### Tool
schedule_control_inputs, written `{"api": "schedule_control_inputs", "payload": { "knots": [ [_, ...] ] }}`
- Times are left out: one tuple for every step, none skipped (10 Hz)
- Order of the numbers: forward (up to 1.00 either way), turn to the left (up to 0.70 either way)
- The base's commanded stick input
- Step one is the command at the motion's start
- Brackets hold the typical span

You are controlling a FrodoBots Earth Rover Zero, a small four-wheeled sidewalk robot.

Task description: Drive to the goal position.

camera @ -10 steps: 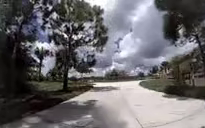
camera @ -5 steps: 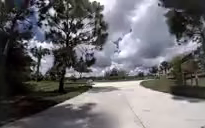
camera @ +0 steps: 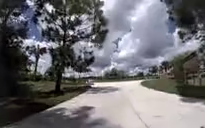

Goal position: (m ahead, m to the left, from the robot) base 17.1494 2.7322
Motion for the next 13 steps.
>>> {"api": "schedule_control_inputs", "payload": {
  "knots": [
    [0.70,0.00],
    [0.70,0.00],
    [0.70,0.00],
    [0.70,0.00],
    [0.70,0.00],
    [0.70,0.00],
    [0.70,0.00],
    [0.70,0.00],
    [0.70,0.00],
    [0.70,0.00],
    [0.70,0.00],
    [0.70,0.00],
    [0.70,0.00]
  ]
}}
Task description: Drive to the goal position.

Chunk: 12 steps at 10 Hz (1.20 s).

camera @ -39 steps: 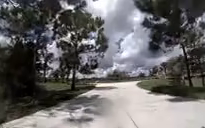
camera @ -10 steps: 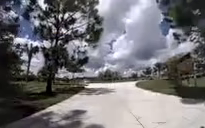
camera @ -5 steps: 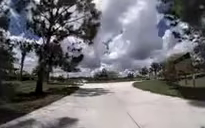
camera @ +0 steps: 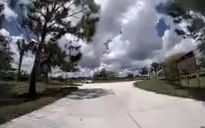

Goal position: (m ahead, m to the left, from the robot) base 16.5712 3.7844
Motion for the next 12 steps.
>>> {"api": "schedule_control_inputs", "payload": {
  "knots": [
    [0.70,0.00],
    [0.70,0.00],
    [0.70,0.00],
    [0.70,0.00],
    [0.70,0.00],
    [0.70,0.00],
    [0.70,0.00],
    [0.70,0.00],
    [0.70,0.00],
    [0.70,0.00],
    [0.70,0.00],
    [0.70,0.00]
  ]
}}
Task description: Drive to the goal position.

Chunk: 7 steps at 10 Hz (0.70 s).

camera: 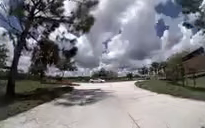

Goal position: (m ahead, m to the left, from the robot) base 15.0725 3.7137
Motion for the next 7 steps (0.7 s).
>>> {"api": "schedule_control_inputs", "payload": {
  "knots": [
    [0.70,0.00],
    [0.70,0.00],
    [0.70,0.00],
    [0.70,0.00],
    [0.70,0.00],
    [0.70,0.00],
    [0.70,0.00]
  ]
}}
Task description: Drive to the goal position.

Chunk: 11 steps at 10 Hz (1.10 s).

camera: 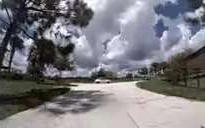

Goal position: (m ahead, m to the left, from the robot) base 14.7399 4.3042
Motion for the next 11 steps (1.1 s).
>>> {"api": "schedule_control_inputs", "payload": {
  "knots": [
    [0.70,0.00],
    [0.70,0.00],
    [0.70,0.00],
    [0.70,0.00],
    [0.70,0.00],
    [0.70,0.00],
    [0.70,0.06],
    [0.70,0.33],
    [0.70,0.35],
    [0.70,0.35],
    [0.70,0.35]
  ]
}}
